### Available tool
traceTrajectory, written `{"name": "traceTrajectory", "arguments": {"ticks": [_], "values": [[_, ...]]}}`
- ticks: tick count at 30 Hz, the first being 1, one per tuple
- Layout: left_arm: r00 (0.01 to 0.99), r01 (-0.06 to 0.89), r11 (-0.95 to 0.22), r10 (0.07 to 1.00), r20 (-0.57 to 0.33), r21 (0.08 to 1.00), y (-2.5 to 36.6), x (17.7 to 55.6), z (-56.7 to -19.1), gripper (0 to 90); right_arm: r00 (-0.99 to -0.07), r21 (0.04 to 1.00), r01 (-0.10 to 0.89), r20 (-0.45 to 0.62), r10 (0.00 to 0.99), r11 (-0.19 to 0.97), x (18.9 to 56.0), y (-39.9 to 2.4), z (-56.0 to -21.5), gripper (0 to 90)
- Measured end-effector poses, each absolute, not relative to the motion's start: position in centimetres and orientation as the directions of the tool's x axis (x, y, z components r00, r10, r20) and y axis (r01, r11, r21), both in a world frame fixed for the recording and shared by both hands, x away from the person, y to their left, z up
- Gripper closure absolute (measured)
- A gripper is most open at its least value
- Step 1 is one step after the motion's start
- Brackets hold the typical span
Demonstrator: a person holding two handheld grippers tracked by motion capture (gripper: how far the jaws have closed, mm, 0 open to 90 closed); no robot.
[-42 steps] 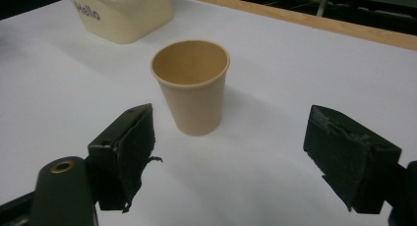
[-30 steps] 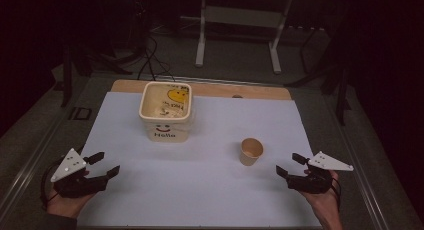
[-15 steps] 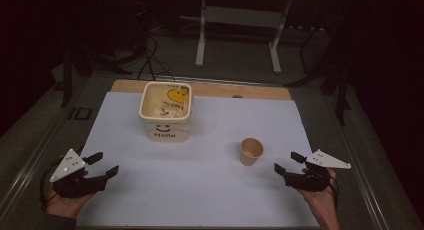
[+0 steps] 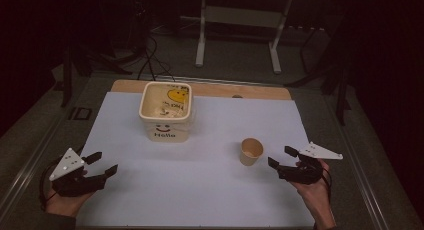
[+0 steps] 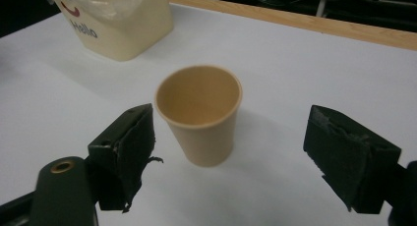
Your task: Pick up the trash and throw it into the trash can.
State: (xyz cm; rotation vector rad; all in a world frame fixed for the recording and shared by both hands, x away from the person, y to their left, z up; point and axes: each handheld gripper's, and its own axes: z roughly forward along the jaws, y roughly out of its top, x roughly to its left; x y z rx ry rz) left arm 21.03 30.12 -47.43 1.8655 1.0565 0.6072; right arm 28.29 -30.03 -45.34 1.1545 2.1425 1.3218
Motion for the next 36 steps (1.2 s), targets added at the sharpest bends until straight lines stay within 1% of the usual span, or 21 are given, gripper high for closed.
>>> {"name": "traceTrajectory", "arguments": {"ticks": [7,20,28,36], "values": [[0.520,0.426,-0.250,0.854,-0.009,0.870,30.1,21.0,-47.5,29.6,-0.618,0.860,0.442,0.085,0.782,0.256,29.9,-28.2,-44.5,18.7],[0.519,0.430,-0.252,0.854,-0.009,0.867,30.1,21.0,-47.5,29.6,-0.650,0.857,0.417,0.049,0.758,0.302,32.8,-25.8,-41.5,18.7],[0.519,0.430,-0.249,0.855,-0.012,0.868,30.2,21.0,-47.5,29.4,-0.652,0.855,0.417,0.044,0.757,0.309,34.5,-25.1,-40.0,18.7],[0.518,0.434,-0.250,0.855,-0.013,0.866,30.2,21.0,-47.5,28.6,-0.650,0.846,0.427,0.043,0.759,0.318,35.3,-25.0,-39.4,18.3]]}}
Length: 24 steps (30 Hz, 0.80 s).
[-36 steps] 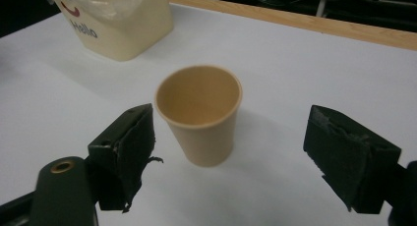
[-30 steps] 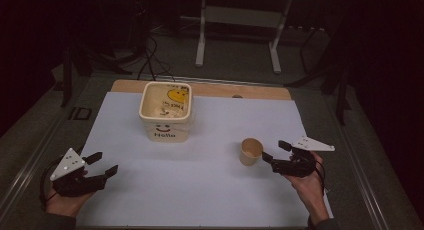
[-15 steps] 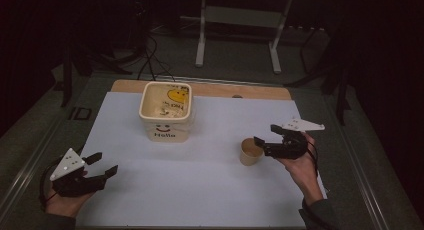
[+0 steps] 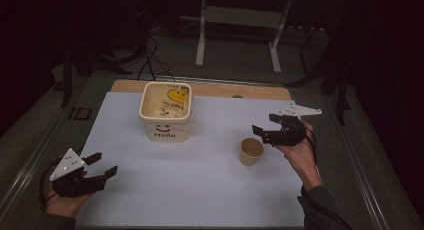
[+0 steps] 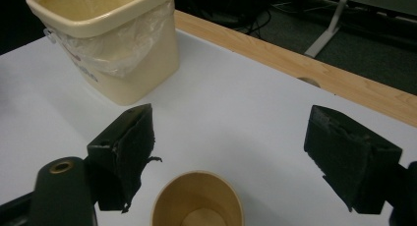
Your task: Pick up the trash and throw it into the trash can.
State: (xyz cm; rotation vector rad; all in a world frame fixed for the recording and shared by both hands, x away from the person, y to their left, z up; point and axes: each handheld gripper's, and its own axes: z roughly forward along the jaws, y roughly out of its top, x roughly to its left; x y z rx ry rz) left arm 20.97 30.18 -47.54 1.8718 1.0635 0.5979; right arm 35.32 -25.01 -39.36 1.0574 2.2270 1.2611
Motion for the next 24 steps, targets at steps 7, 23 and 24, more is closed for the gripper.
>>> {"name": "traceTrajectory", "arguments": {"ticks": [7,23,24], "values": [[0.520,0.438,-0.252,0.854,-0.014,0.863,30.2,21.0,-47.6,28.7,-0.659,0.821,0.445,0.030,0.752,0.357,36.0,-24.6,-39.0,16.4],[0.528,0.443,-0.259,0.849,-0.017,0.858,30.1,21.1,-47.7,28.6,-0.703,0.689,0.491,-0.049,0.710,0.533,37.2,-22.7,-37.6,12.9],[0.528,0.444,-0.259,0.849,-0.017,0.858,30.1,21.1,-47.7,28.6,-0.706,0.677,0.497,-0.048,0.707,0.543,37.3,-22.6,-37.5,12.7]]}}
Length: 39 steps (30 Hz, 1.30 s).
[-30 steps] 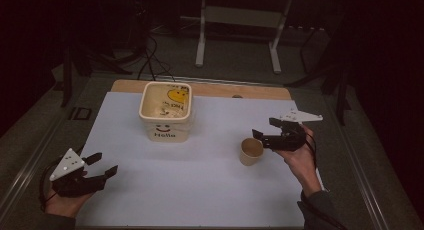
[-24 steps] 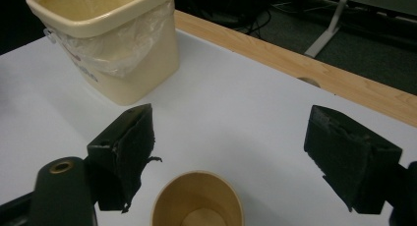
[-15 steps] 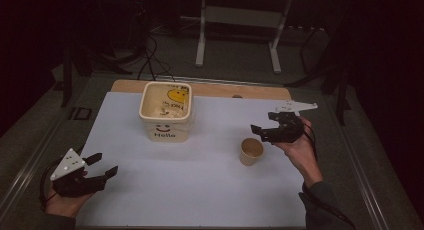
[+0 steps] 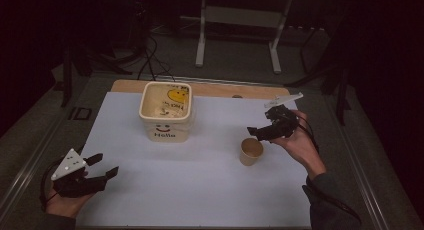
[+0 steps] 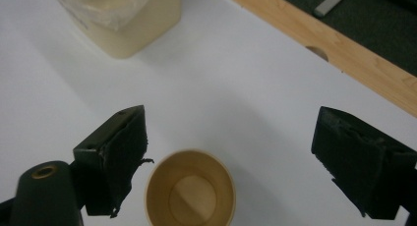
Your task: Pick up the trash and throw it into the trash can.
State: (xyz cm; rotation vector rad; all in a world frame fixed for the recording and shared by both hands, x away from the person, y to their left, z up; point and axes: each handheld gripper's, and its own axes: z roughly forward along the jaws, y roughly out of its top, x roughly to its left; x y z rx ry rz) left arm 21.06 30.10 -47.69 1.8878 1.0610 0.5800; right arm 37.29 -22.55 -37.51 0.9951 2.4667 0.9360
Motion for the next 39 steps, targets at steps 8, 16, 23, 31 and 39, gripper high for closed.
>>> {"name": "traceTrajectory", "arguments": {"ticks": [8,16,23,31,39], "values": [[0.532,0.447,-0.259,0.847,-0.021,0.856,30.0,21.1,-47.8,28.6,-0.737,0.587,0.515,-0.070,0.673,0.624,37.9,-22.0,-37.0,12.3],[0.535,0.450,-0.261,0.845,-0.023,0.854,30.0,21.1,-47.8,28.6,-0.749,0.514,0.536,-0.076,0.658,0.669,38.5,-21.9,-37.0,12.1],[0.537,0.454,-0.263,0.843,-0.026,0.851,30.0,21.1,-47.8,28.5,-0.764,0.464,0.545,-0.068,0.642,0.698,38.9,-21.3,-37.0,12.1],[0.539,0.456,-0.264,0.842,-0.028,0.850,30.0,21.1,-47.8,28.5,-0.779,0.419,0.551,-0.054,0.625,0.722,39.2,-20.4,-37.3,12.0],[0.541,0.457,-0.265,0.841,-0.029,0.849,30.0,21.1,-47.9,28.4,-0.793,0.372,0.554,-0.036,0.608,0.745,39.4,-19.7,-38.4,11.7]]}}
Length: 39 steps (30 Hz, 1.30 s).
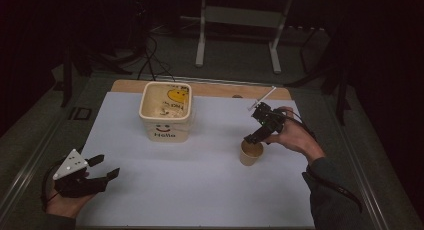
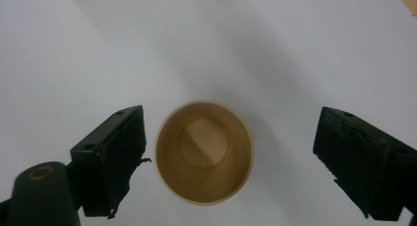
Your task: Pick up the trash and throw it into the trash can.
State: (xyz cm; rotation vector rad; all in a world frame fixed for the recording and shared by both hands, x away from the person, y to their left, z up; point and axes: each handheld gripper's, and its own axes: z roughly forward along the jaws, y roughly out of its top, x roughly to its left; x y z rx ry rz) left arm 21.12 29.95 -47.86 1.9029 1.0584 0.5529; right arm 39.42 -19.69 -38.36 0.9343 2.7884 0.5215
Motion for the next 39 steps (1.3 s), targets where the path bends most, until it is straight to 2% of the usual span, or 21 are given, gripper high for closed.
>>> {"name": "traceTrajectory", "arguments": {"ticks": [39], "values": [[0.540,0.456,-0.263,0.841,-0.029,0.850,30.0,21.1,-47.8,28.4,-0.804,0.221,0.582,0.017,0.594,0.782,40.5,-18.9,-41.8,10.3]]}}
